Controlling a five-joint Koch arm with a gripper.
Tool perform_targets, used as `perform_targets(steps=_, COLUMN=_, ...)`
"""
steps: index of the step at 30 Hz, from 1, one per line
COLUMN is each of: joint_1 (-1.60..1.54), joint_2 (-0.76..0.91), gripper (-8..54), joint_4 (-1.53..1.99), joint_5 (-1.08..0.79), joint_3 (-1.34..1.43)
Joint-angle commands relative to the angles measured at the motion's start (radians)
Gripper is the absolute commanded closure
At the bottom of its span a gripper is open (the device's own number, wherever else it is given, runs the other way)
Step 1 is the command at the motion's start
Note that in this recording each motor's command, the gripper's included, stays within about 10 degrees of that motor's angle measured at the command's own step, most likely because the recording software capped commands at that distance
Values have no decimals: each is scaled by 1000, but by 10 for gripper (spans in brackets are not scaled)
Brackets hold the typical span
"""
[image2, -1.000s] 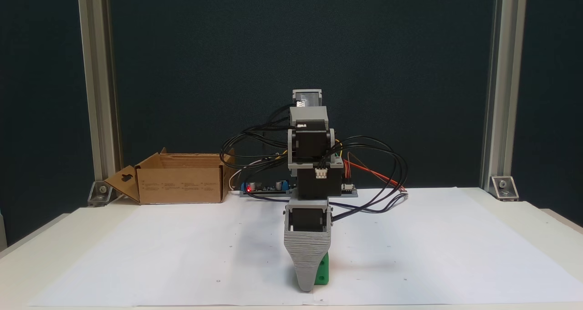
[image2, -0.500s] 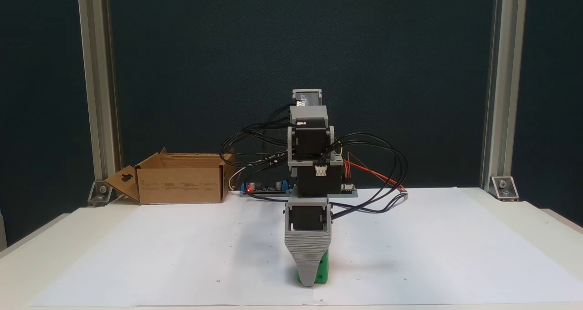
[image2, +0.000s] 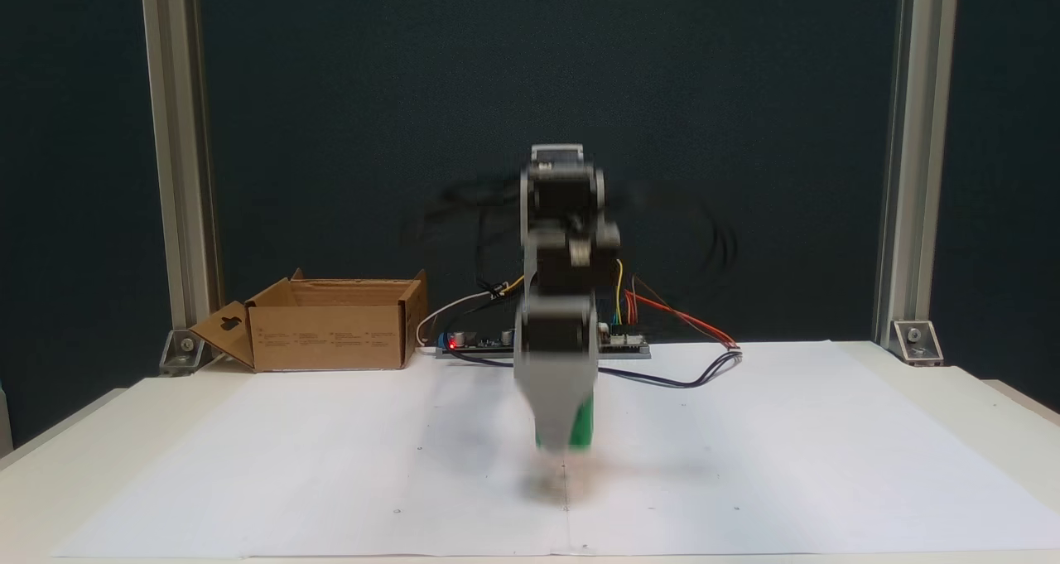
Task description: Grasp a green dice and put it in the bin.
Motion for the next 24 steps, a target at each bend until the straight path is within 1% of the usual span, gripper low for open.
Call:
perform_targets(steps=1, joint_1=18, joint_2=156, gripper=337, joint_4=48, joint_5=38, joint_3=-6)
perform_targets(steps=6, joint_1=21, joint_2=351, gripper=337, joint_4=18, joint_5=38, joint_3=149)
perform_targets(steps=11, joint_1=72, joint_2=558, gripper=337, joint_4=-183, joint_5=23, joint_3=440)
perform_targets(steps=16, joint_1=206, joint_2=733, gripper=337, joint_4=-272, joint_5=-61, joint_3=630)
perform_targets(steps=19, joint_1=353, joint_2=821, gripper=337, joint_4=-345, joint_5=-143, joint_3=732)
perform_targets(steps=24, joint_1=584, joint_2=890, gripper=337, joint_4=-364, joint_5=-296, joint_3=761)
